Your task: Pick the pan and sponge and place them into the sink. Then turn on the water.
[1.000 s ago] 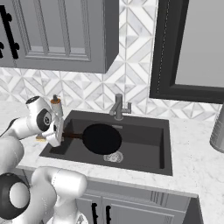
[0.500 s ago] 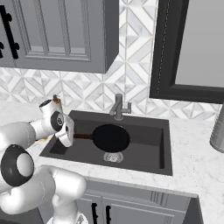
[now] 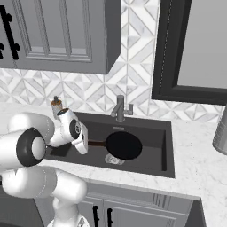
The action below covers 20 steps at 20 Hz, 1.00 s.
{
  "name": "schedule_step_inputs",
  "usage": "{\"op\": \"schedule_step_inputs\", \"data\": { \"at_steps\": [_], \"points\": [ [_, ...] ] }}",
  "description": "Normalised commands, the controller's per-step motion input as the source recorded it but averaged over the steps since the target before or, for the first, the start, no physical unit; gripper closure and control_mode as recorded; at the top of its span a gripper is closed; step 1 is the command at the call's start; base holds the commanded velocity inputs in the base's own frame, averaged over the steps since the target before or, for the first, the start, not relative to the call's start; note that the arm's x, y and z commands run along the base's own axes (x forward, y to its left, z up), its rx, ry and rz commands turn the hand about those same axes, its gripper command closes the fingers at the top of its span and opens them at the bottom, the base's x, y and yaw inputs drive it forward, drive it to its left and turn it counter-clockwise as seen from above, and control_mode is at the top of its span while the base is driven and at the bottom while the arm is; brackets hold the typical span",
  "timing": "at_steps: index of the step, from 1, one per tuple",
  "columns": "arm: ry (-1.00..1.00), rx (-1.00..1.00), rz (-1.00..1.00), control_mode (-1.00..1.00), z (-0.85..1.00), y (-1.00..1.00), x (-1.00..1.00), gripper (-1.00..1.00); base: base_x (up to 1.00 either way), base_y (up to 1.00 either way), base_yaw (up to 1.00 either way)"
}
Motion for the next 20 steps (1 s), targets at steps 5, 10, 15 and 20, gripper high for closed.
{"op": "schedule_step_inputs", "data": {
  "at_steps": [5,10,15,20],
  "points": [
    [0.01,0.0,-0.01,-1.0,-0.47,-0.24,0.35,1.0,0.0,0.0,0.0],
    [0.01,0.0,0.0,-1.0,-0.2,-0.03,0.44,1.0,0.0,0.0,0.0],
    [0.09,0.0,0.0,-1.0,-0.12,0.0,0.38,1.0,0.0,0.0,0.0],
    [0.09,0.0,0.0,-1.0,-0.19,0.0,0.37,1.0,0.0,0.0,0.0]
  ]
}}
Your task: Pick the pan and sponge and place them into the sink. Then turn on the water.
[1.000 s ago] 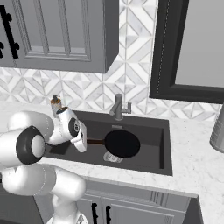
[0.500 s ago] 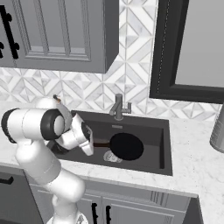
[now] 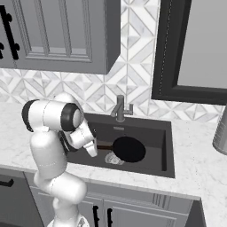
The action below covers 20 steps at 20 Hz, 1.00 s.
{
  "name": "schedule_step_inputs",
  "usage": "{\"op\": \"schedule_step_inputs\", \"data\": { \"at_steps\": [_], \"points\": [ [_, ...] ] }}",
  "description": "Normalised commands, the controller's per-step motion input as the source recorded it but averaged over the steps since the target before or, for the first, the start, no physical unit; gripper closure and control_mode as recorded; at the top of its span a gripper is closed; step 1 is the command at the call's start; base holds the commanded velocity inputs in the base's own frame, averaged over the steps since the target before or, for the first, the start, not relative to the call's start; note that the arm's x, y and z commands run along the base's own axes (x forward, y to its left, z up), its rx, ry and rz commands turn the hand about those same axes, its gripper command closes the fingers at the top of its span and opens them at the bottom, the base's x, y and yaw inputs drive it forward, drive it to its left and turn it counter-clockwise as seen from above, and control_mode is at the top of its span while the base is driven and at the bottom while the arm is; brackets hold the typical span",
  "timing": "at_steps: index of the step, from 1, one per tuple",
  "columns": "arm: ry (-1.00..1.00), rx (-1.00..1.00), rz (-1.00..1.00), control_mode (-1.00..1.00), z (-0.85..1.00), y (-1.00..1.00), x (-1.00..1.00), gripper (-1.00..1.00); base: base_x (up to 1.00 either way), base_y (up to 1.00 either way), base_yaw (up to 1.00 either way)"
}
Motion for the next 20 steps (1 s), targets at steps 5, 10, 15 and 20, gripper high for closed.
{"op": "schedule_step_inputs", "data": {
  "at_steps": [5,10,15,20],
  "points": [
    [0.12,0.0,0.0,-1.0,-0.18,0.05,0.38,1.0,0.0,0.0,0.0],
    [0.13,0.0,0.0,-1.0,-0.28,0.16,0.46,1.0,0.0,0.0,0.0],
    [0.09,0.0,-0.01,-1.0,-0.31,0.17,0.5,1.0,0.0,0.0,0.0],
    [0.07,0.0,-0.01,-1.0,-0.44,0.15,0.47,1.0,0.0,0.0,0.0]
  ]
}}
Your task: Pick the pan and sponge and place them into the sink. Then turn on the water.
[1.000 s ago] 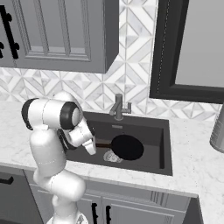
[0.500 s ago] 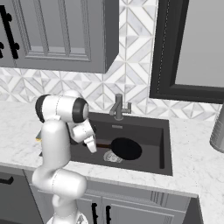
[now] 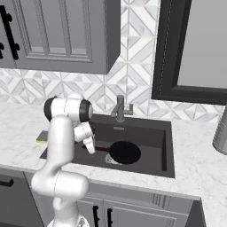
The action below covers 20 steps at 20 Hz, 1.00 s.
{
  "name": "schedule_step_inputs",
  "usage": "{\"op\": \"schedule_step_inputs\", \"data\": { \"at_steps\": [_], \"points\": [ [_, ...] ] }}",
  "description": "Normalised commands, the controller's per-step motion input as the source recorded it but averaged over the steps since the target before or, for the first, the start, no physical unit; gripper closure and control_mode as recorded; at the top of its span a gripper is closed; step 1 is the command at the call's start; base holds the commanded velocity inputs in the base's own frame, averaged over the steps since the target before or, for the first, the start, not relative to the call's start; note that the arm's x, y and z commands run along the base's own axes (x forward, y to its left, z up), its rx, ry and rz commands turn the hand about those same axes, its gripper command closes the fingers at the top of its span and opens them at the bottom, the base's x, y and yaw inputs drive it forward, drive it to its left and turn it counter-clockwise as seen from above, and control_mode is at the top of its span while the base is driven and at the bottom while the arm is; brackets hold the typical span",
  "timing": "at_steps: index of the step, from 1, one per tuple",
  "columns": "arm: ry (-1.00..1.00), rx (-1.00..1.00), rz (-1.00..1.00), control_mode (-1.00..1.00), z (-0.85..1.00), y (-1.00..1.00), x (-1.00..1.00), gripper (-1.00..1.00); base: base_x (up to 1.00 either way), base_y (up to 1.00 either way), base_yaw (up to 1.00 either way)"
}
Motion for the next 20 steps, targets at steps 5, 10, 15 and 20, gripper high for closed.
{"op": "schedule_step_inputs", "data": {
  "at_steps": [5,10,15,20],
  "points": [
    [0.04,0.0,0.0,-1.0,-0.39,0.05,0.28,1.0,0.0,0.0,0.0],
    [-0.03,0.0,-0.02,-1.0,-0.08,0.0,0.0,-1.0,0.0,0.0,0.0],
    [-0.2,0.09,-0.05,-1.0,0.24,-0.06,-0.41,-1.0,0.0,0.0,0.0],
    [-0.27,0.16,-0.07,-1.0,0.75,-0.06,-0.66,-1.0,0.0,0.0,0.0]
  ]
}}
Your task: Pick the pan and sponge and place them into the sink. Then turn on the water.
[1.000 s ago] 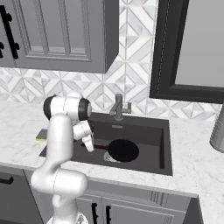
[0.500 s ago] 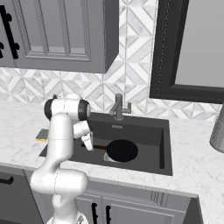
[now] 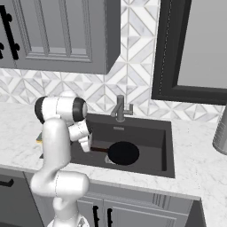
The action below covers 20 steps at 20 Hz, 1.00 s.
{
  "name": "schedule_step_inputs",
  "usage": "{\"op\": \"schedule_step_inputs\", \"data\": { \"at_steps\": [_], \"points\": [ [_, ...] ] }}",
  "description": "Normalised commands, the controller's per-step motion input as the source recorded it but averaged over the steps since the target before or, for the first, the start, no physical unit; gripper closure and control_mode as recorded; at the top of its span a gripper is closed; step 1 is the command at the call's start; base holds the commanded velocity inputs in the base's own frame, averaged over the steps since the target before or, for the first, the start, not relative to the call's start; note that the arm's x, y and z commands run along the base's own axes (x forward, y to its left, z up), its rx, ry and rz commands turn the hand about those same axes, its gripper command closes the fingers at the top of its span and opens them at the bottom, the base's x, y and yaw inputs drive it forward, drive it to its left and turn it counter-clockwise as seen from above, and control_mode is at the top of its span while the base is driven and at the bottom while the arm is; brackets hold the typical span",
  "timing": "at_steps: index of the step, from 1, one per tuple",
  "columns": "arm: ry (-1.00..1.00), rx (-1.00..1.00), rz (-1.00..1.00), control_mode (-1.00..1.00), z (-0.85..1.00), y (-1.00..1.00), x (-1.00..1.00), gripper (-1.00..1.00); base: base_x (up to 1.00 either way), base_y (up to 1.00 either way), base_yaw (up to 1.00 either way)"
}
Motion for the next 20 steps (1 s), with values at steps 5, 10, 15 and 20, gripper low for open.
{"op": "schedule_step_inputs", "data": {
  "at_steps": [5,10,15,20],
  "points": [
    [-0.27,0.13,-0.06,-1.0,0.92,0.0,-0.65,-1.0,0.0,0.0,0.0],
    [-0.09,0.03,-0.02,-1.0,1.0,0.07,-0.47,-1.0,0.0,0.0,0.0],
    [0.0,0.07,-0.07,-1.0,1.0,0.05,-0.23,-1.0,0.0,0.0,0.0],
    [0.16,0.05,0.0,-1.0,1.0,0.07,-0.04,-1.0,0.0,0.0,0.0]
  ]
}}
